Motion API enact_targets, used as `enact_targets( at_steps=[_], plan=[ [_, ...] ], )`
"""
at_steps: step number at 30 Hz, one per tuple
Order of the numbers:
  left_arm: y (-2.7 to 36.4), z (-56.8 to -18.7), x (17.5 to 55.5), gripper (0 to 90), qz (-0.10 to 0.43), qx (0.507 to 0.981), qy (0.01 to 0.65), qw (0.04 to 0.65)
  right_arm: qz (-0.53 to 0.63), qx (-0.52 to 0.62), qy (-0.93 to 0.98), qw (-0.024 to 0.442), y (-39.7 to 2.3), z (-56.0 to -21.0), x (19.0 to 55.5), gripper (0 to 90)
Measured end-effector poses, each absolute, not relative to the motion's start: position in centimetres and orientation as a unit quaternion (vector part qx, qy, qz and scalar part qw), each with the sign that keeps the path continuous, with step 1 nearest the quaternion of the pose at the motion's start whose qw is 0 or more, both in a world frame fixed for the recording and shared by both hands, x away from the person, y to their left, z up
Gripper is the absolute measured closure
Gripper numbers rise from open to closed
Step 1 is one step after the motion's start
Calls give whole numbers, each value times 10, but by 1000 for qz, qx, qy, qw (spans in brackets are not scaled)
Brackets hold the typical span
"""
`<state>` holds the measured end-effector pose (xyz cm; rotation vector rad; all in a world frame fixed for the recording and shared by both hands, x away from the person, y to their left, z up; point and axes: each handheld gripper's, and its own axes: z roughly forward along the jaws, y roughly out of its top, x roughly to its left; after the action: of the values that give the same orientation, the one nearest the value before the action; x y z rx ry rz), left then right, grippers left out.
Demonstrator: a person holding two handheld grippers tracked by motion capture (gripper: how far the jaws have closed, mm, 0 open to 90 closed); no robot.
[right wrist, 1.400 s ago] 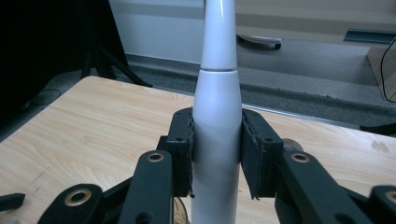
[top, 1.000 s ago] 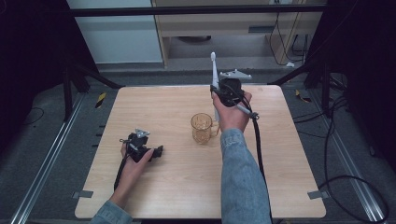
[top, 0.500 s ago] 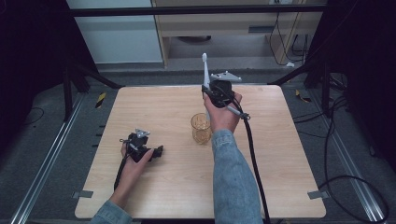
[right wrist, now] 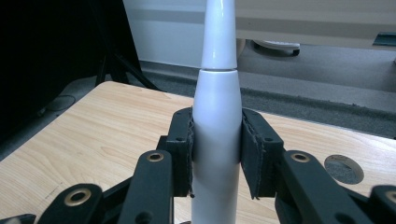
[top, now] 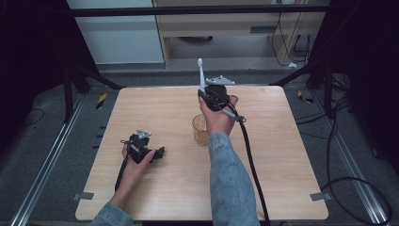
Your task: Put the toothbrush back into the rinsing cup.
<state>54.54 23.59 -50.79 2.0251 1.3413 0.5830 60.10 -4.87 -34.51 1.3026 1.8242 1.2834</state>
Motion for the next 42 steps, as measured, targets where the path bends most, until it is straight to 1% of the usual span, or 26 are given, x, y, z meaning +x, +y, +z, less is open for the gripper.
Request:
enact_targets(
  at_steps=[16, 42],
  plan=[
    [236, -508, 545, 0, 221, 769, 509, 316, 466, 484, 691, 266, -44, -368, 600, 668],
    [235, -508, 545, 0, 221, 769, 508, 318, 451, 489, 703, 251, -46, -383, 596, 667]
  ],
)
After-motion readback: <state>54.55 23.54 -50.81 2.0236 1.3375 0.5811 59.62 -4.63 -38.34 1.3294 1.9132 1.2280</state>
